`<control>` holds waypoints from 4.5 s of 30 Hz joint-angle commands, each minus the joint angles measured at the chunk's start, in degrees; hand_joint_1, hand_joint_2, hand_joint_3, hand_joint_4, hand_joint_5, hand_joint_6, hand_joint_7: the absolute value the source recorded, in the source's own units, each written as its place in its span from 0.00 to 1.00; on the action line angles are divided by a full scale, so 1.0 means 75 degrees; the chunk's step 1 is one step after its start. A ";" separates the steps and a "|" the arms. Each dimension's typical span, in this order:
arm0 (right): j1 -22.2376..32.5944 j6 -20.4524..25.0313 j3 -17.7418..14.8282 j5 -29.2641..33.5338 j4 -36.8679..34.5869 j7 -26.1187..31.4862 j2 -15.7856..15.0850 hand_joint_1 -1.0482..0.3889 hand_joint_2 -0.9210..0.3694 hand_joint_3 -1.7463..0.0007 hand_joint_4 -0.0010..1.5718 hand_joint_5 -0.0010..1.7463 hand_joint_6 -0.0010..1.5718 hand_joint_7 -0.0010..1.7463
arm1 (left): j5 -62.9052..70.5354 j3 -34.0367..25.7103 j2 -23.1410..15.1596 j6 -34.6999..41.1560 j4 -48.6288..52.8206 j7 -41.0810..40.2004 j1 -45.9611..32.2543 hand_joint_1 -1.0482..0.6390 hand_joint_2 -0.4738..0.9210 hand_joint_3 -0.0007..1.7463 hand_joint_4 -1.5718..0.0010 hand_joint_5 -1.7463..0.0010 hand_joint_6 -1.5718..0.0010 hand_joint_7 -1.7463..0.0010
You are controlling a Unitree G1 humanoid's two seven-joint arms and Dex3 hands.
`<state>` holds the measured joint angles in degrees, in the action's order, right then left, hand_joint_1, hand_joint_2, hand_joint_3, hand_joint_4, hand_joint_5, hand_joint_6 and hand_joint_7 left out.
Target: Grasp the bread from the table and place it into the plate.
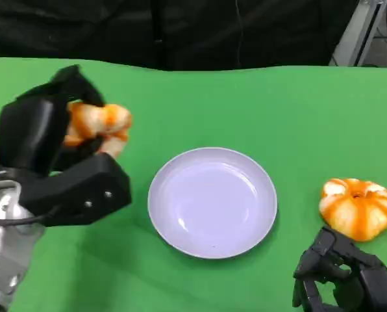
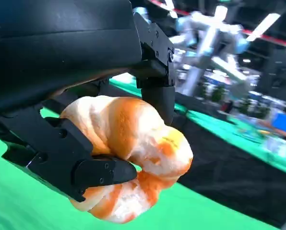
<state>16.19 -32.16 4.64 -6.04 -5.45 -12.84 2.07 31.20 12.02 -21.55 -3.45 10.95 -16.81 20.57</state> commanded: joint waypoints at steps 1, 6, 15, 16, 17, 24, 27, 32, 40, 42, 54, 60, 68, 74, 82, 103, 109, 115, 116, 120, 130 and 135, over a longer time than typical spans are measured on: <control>0.0044 -0.0081 -0.0063 -0.0069 0.0033 0.0031 -0.0036 0.62 0.31 0.27 0.53 1.00 0.47 0.91 | 0.0183 0.0114 0.0176 0.0129 -0.0262 0.0276 -0.0074 0.62 0.76 0.58 0.49 0.00 0.61 0.00; 0.0083 -0.0089 -0.0060 0.0029 0.0091 0.0123 -0.0013 0.61 0.31 0.28 0.52 1.00 0.47 0.91 | 0.0535 0.0716 0.0757 0.0056 -0.0348 0.0461 0.0176 0.58 0.75 0.58 0.49 0.00 0.60 0.00; 0.0132 -0.0092 0.0014 0.0040 0.0159 0.0216 0.0044 0.61 0.32 0.27 0.52 1.00 0.47 0.92 | 0.0816 0.1269 0.1568 -0.0101 0.0163 0.0529 0.0581 0.57 0.76 0.57 0.50 0.00 0.60 0.00; 0.0132 -0.0102 0.0025 0.0036 0.0160 0.0219 0.0050 0.61 0.32 0.27 0.52 1.00 0.47 0.92 | 0.0847 0.1353 0.1678 -0.0110 0.0303 0.0518 0.0652 0.57 0.76 0.57 0.50 0.00 0.60 0.00; 0.0130 -0.0127 0.0034 0.0049 0.0154 0.0223 0.0050 0.61 0.32 0.27 0.52 1.00 0.47 0.92 | 0.0875 0.1419 0.1770 -0.0125 0.0442 0.0492 0.0712 0.58 0.75 0.56 0.50 0.00 0.60 0.00; 0.0237 -0.0128 0.0123 0.0120 0.0260 0.0285 0.0118 0.60 0.31 0.29 0.52 1.00 0.47 0.91 | 0.1088 0.1714 0.2093 -0.0368 0.1359 0.0227 0.0965 0.59 0.75 0.54 0.51 0.00 0.61 0.00; 0.0271 -0.0073 0.0153 0.0169 0.0312 0.0338 0.0139 0.60 0.31 0.29 0.52 1.00 0.47 0.91 | 0.1089 0.1805 0.2229 -0.0620 0.2045 -0.0020 0.1175 0.59 0.76 0.52 0.52 0.00 0.62 0.00; 0.0310 -0.0040 0.0214 0.0157 0.0368 0.0362 0.0159 0.61 0.31 0.29 0.53 1.00 0.47 0.90 | 0.0950 0.1792 0.2397 -0.1117 0.3173 -0.0385 0.1473 0.59 0.81 0.46 0.55 0.00 0.63 0.00; 0.0330 -0.0006 0.0233 0.0049 0.0394 0.0324 0.0131 0.62 0.32 0.27 0.53 1.00 0.48 0.90 | 0.0437 0.1709 0.2420 -0.1615 0.4484 0.0191 0.1813 0.51 1.00 0.18 0.58 0.55 0.44 0.80; 0.0348 0.0011 0.0240 0.0082 0.0421 0.0341 0.0122 0.62 0.32 0.27 0.53 1.00 0.48 0.90 | 0.0461 0.1797 0.2292 -0.1585 0.4480 0.0572 0.1845 0.48 1.00 0.18 0.55 0.71 0.42 0.91; 0.0312 -0.0018 0.0240 0.0105 0.0401 0.0337 0.0096 0.61 0.32 0.27 0.53 1.00 0.48 0.90 | 0.0541 0.2093 0.1809 -0.1495 0.4498 0.1909 0.1792 0.03 1.00 0.32 1.00 1.00 0.92 1.00; 0.0310 -0.0034 0.0256 0.0064 0.0381 0.0297 0.0103 0.61 0.32 0.27 0.53 1.00 0.47 0.91 | 0.0489 0.2055 0.1675 -0.1549 0.4306 0.1915 0.1658 0.00 1.00 0.35 1.00 1.00 0.96 1.00; 0.0303 -0.0035 0.0229 0.0080 0.0359 0.0288 0.0096 0.61 0.32 0.27 0.53 1.00 0.47 0.90 | 0.0431 0.1895 0.1521 -0.1724 0.3898 0.1751 0.1431 0.00 1.00 0.36 1.00 1.00 0.94 0.99; 0.0299 -0.0006 0.0215 0.0094 0.0349 0.0308 0.0107 0.62 0.32 0.28 0.53 1.00 0.47 0.90 | -0.0252 0.1236 0.1320 -0.2476 0.3134 0.1520 0.0882 0.02 1.00 0.35 1.00 1.00 0.92 0.99; 0.0191 -0.0112 0.0141 0.0057 0.0174 0.0221 0.0053 0.62 0.31 0.28 0.53 1.00 0.48 0.90 | -0.0947 0.0529 0.1103 -0.3232 0.2189 0.1611 0.0234 0.04 1.00 0.37 1.00 1.00 0.90 0.98; 0.0078 -0.0070 0.0038 0.0014 0.0098 0.0122 0.0044 0.62 0.30 0.29 0.53 1.00 0.47 0.90 | -0.9547 -0.2553 0.0468 0.2573 -0.3609 0.5711 -0.3405 0.55 0.84 0.55 0.50 0.03 0.50 0.19; -0.0005 -0.0090 -0.0012 0.0002 0.0018 0.0104 0.0035 0.62 0.31 0.28 0.53 1.00 0.47 0.90 | -1.0459 -0.3250 0.0353 0.3181 -0.3776 0.6476 -0.4567 0.55 0.78 0.66 0.46 0.00 0.53 0.02; -0.0034 -0.0090 -0.0041 -0.0009 -0.0022 0.0066 0.0028 0.62 0.31 0.28 0.53 1.00 0.47 0.90 | -1.0775 -0.3545 0.0411 0.3385 -0.3298 0.7276 -0.4979 0.52 0.81 0.61 0.45 0.00 0.53 0.00; -0.0031 -0.0062 -0.0043 0.0002 -0.0010 0.0073 0.0028 0.62 0.31 0.28 0.53 1.00 0.47 0.90 | -1.0909 -0.3618 0.0436 0.3454 -0.3065 0.7521 -0.5107 0.51 0.81 0.59 0.45 0.00 0.53 0.00; -0.0067 -0.0118 -0.0087 -0.0025 -0.0084 0.0029 -0.0011 0.62 0.31 0.27 0.53 1.00 0.48 0.90 | -1.0858 -0.3659 0.0426 0.3381 -0.2200 0.8359 -0.5280 0.50 0.84 0.53 0.47 0.00 0.54 0.01; -0.0050 -0.0170 -0.0098 -0.0068 -0.0127 -0.0042 -0.0018 0.62 0.31 0.27 0.53 1.00 0.48 0.89 | -1.0217 -0.3615 0.0587 0.2999 -0.1327 0.8765 -0.5057 0.50 0.85 0.50 0.47 0.00 0.54 0.01; -0.0041 -0.0265 -0.0111 -0.0071 -0.0224 -0.0082 -0.0022 0.61 0.32 0.27 0.53 1.00 0.48 0.90 | -0.9930 -0.3654 0.0723 0.2921 -0.0972 0.8675 -0.4821 0.51 0.85 0.52 0.46 0.00 0.56 0.00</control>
<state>15.68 -33.22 4.46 -5.72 -6.43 -13.35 2.57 -44.15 -14.89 -15.93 19.02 3.33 48.67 -16.37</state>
